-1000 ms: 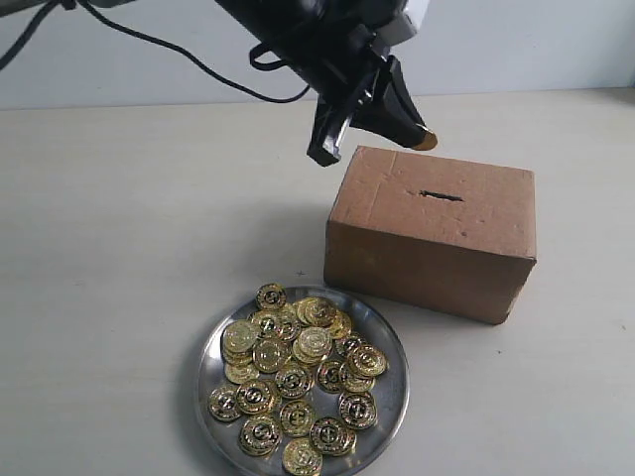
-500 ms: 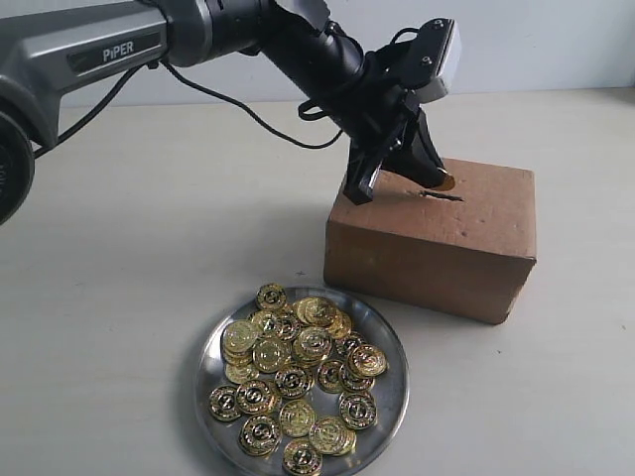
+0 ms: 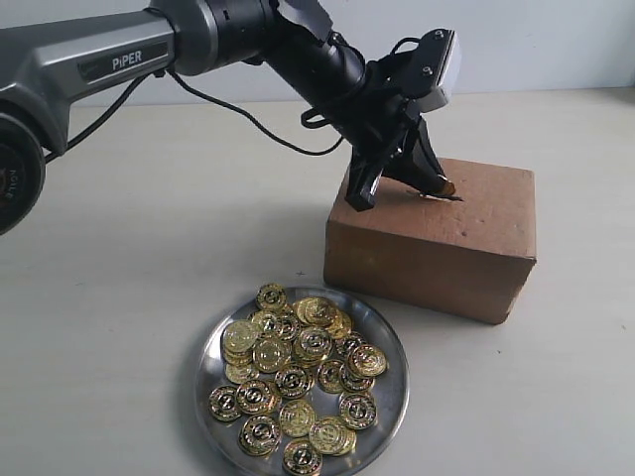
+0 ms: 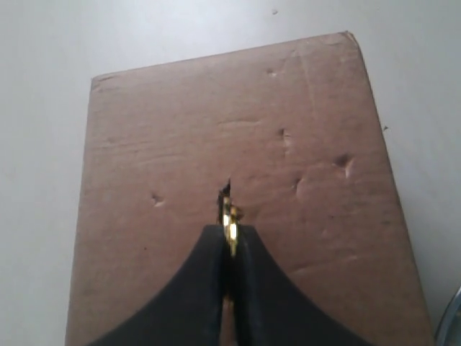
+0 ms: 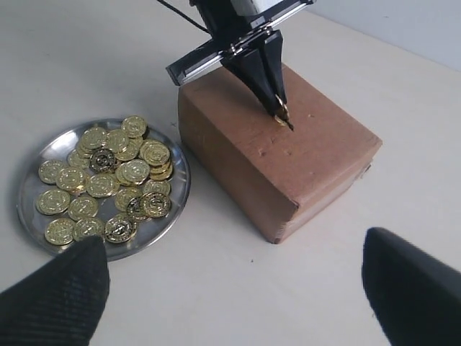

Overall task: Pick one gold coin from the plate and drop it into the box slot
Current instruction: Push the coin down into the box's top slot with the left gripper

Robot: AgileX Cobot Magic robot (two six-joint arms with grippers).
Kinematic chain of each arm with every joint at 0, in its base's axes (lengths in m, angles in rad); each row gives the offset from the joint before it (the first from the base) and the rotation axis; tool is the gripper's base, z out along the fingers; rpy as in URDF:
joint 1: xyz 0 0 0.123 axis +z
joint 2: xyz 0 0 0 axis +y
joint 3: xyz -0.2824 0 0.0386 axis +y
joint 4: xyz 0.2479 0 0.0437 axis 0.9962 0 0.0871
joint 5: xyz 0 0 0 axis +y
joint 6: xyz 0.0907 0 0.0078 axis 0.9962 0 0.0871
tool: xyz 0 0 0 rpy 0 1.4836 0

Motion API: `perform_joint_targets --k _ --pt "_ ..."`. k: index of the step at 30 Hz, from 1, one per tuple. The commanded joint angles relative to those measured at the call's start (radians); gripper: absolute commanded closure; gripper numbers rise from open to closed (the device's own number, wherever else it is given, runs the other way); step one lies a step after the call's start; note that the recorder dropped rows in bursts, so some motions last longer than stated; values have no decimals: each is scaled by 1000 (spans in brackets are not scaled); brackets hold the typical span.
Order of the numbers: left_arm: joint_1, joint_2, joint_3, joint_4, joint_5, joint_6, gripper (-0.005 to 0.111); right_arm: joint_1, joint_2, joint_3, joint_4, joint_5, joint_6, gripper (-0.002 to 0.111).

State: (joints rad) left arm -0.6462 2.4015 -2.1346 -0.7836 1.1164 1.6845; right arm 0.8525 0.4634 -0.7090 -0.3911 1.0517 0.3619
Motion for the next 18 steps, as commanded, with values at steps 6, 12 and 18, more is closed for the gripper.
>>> perform_joint_targets --k 6,12,18 --pt "-6 7 -8 -16 -18 -1 107 -3 -7 4 0 -1 -21 19" --pt "-6 28 -8 -22 -44 -12 107 -3 -7 4 0 1 -20 19" --pt "-6 28 -8 -22 -50 -26 107 -3 -7 4 0 1 -23 19"
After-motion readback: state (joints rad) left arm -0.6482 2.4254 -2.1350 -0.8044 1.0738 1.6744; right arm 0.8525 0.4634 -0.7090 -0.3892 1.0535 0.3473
